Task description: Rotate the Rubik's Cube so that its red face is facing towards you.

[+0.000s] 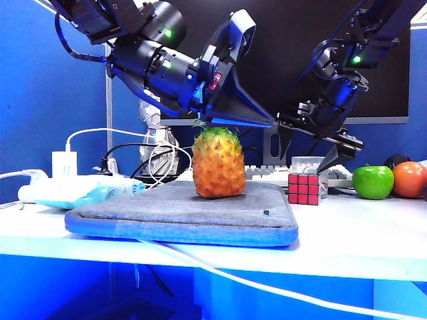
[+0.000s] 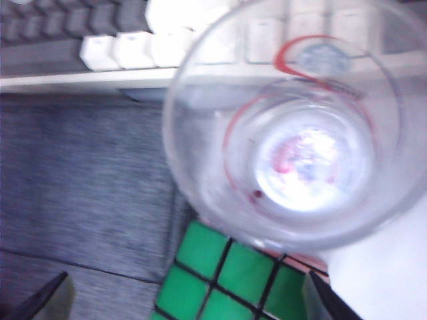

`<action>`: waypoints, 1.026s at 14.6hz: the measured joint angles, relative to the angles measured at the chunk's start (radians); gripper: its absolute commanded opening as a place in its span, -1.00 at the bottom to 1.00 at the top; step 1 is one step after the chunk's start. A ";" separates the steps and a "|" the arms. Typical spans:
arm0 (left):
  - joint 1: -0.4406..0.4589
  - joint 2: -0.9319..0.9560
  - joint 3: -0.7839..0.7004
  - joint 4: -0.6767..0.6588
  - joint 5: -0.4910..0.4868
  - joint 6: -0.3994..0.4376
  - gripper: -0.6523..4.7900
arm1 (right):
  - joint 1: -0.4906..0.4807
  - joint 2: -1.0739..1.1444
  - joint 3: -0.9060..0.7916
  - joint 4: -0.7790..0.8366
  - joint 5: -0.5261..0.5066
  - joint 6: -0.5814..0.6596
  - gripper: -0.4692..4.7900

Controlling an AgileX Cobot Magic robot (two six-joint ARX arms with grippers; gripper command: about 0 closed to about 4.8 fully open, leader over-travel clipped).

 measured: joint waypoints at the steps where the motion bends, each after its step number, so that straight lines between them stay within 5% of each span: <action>1: 0.000 0.000 0.000 -0.003 0.000 0.000 -0.58 | 0.006 -0.001 0.001 -0.019 0.037 -0.030 1.00; 15: -0.005 0.000 0.000 -0.054 0.040 -0.024 -0.58 | 0.024 0.005 0.167 -0.324 0.172 -0.064 1.00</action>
